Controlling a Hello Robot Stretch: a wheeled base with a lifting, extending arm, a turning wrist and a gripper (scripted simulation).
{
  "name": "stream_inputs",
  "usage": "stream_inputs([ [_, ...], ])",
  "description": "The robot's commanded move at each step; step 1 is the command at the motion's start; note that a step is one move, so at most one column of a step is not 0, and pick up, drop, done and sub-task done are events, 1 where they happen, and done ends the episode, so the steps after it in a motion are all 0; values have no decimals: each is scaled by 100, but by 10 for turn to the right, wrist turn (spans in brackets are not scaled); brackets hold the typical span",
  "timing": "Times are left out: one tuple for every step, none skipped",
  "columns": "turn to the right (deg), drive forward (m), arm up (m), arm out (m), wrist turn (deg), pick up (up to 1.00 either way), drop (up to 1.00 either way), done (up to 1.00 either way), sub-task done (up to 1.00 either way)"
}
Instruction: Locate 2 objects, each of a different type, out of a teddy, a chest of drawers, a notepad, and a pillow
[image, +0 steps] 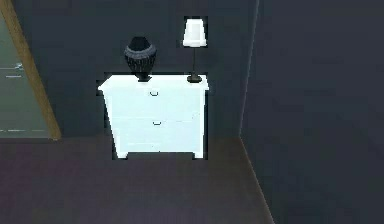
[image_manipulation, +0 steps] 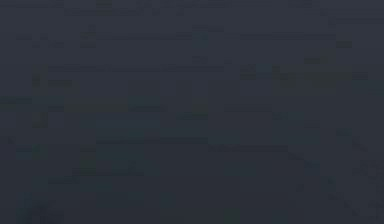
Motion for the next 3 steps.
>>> stream_inputs([
  [-450, 0, 0, 0, 0, 0, 0, 0, 0],
  [-60, 0, 0, 0, 0, 0, 0, 0, 0],
  [0, 70, 0, 0, 0, 0, 0, 0, 0],
])
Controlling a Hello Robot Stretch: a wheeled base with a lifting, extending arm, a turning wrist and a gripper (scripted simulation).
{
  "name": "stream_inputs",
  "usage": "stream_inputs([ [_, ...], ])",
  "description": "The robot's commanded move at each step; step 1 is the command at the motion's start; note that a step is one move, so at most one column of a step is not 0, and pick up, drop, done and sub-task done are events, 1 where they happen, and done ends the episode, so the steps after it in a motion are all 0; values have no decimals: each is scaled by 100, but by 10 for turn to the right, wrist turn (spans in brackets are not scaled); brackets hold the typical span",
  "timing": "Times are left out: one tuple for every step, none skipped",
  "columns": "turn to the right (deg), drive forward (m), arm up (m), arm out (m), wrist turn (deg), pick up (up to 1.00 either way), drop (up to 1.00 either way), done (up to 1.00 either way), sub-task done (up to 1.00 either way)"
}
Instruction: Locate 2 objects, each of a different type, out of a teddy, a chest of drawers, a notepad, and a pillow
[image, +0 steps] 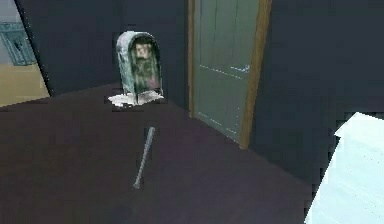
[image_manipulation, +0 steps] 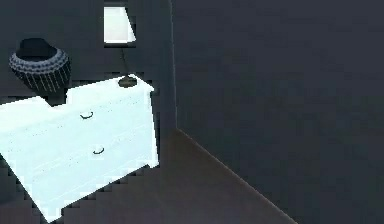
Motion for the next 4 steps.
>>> stream_inputs([
  [30, 0, 0, 0, 0, 0, 0, 0, 0],
  [0, 100, 0, 0, 0, 0, 0, 0, 0],
  [60, 0, 0, 0, 0, 0, 0, 0, 0],
  [30, 0, 0, 0, 0, 0, 0, 0, 0],
])
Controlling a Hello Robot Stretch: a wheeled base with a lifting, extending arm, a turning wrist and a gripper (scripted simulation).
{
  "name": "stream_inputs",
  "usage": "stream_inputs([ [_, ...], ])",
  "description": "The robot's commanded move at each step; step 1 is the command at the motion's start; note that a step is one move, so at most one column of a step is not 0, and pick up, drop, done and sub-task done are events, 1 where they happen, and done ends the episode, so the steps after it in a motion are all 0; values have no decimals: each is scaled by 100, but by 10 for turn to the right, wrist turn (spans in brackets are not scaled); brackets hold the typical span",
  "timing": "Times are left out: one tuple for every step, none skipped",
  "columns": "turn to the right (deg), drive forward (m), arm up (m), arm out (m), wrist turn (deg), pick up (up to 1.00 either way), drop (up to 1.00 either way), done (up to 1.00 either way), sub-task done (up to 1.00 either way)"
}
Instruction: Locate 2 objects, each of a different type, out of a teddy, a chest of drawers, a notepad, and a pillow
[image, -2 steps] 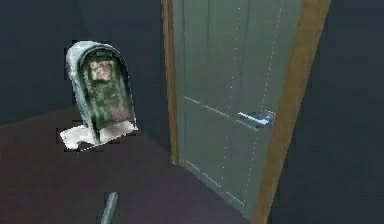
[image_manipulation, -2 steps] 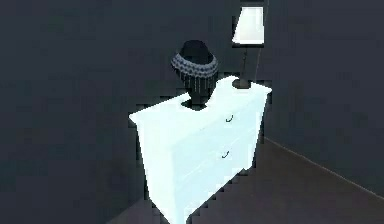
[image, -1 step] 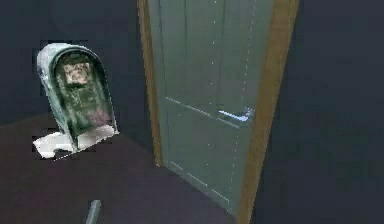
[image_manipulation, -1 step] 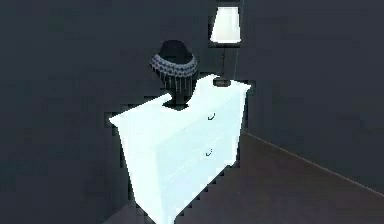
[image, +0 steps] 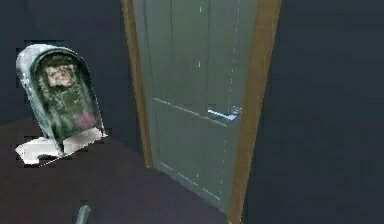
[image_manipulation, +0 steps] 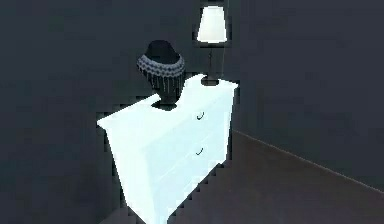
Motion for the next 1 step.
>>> stream_inputs([
  [0, 35, 0, 0, 0, 0, 0, 0, 0],
])
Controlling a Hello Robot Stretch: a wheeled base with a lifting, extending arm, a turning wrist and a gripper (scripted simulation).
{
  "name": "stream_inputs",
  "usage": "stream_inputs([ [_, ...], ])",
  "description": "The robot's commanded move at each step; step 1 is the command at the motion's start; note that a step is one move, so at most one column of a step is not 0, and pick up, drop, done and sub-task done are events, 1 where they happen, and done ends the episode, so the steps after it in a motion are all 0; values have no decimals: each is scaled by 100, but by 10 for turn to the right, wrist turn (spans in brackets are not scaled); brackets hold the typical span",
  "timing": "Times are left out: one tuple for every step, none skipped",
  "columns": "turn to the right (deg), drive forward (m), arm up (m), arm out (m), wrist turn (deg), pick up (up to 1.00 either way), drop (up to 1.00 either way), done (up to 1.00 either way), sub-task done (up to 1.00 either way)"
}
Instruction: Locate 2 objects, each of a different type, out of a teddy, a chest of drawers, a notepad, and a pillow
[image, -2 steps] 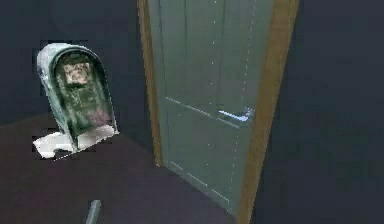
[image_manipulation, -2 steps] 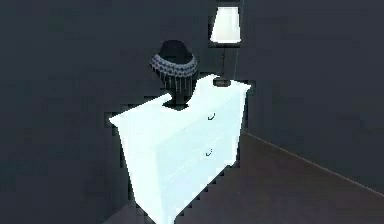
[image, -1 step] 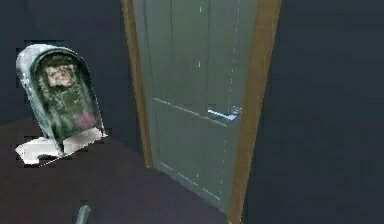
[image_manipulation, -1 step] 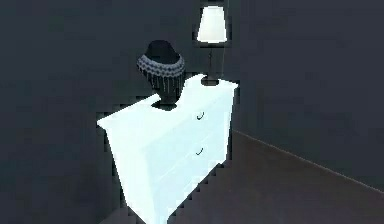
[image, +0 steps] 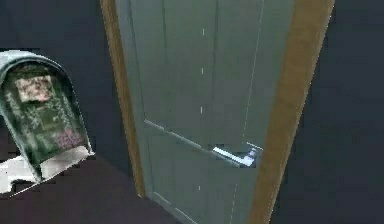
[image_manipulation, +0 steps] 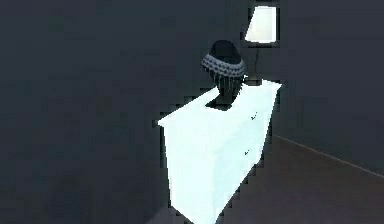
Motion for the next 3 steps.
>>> stream_inputs([
  [450, 0, 0, 0, 0, 0, 0, 0, 0],
  [450, 0, 0, 0, 0, 0, 0, 0, 0],
  [150, 0, 0, 0, 0, 0, 0, 0, 0],
])
